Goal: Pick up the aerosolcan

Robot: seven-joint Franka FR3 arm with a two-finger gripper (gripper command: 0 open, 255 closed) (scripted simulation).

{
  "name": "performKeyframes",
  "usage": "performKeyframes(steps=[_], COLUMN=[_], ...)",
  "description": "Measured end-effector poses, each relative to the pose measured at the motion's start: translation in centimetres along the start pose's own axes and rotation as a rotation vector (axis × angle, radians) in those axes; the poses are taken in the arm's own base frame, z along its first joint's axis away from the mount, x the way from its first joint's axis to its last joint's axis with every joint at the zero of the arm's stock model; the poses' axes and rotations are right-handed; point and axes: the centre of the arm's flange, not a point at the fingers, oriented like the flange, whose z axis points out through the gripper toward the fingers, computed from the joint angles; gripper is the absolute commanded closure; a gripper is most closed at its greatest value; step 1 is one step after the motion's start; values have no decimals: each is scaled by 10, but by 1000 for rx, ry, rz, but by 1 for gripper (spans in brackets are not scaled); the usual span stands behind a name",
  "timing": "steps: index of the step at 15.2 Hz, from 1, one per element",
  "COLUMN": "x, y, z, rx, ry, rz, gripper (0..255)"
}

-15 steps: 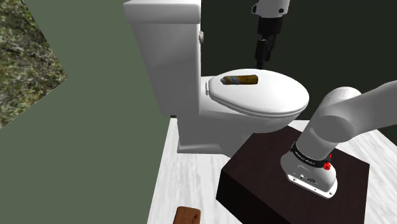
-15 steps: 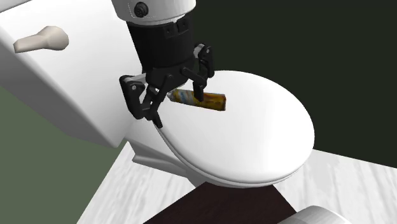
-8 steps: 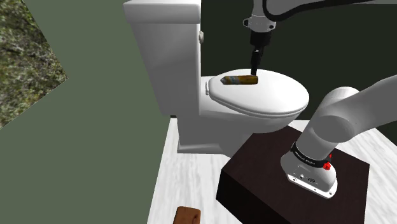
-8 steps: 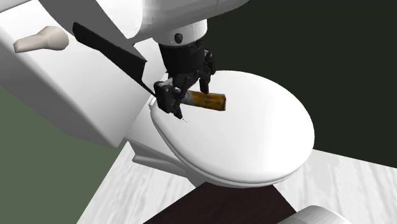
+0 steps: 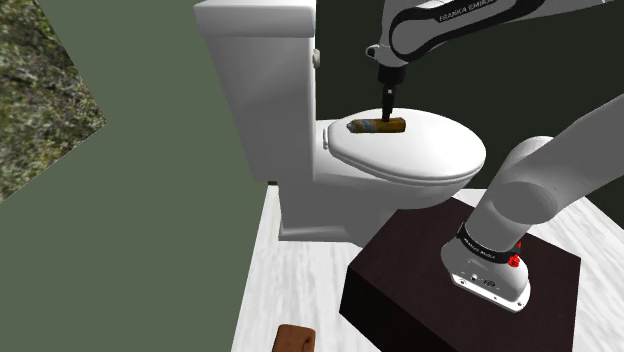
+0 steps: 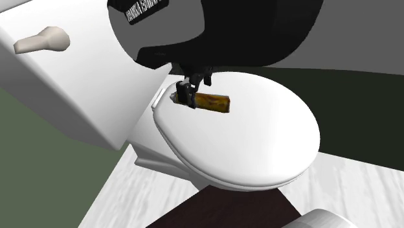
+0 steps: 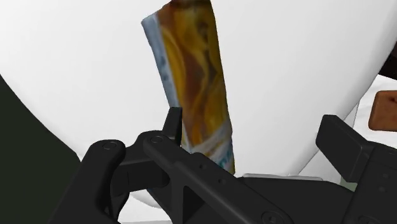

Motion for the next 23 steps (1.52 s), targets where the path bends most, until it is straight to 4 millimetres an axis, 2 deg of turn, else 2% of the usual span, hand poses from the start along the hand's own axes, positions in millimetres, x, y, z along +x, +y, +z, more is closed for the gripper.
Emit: performKeyframes(steps=[4,9,12,13,23], x=[18,23,23,23,23], y=[26,27,26,26,26], z=[29,58,69,70,70], rx=[-28,-33,-33,-33,-35], ry=[16,18,18,18,20], rz=[-84,-98,-98,-98,-99], gripper=[0,0,0,255,255])
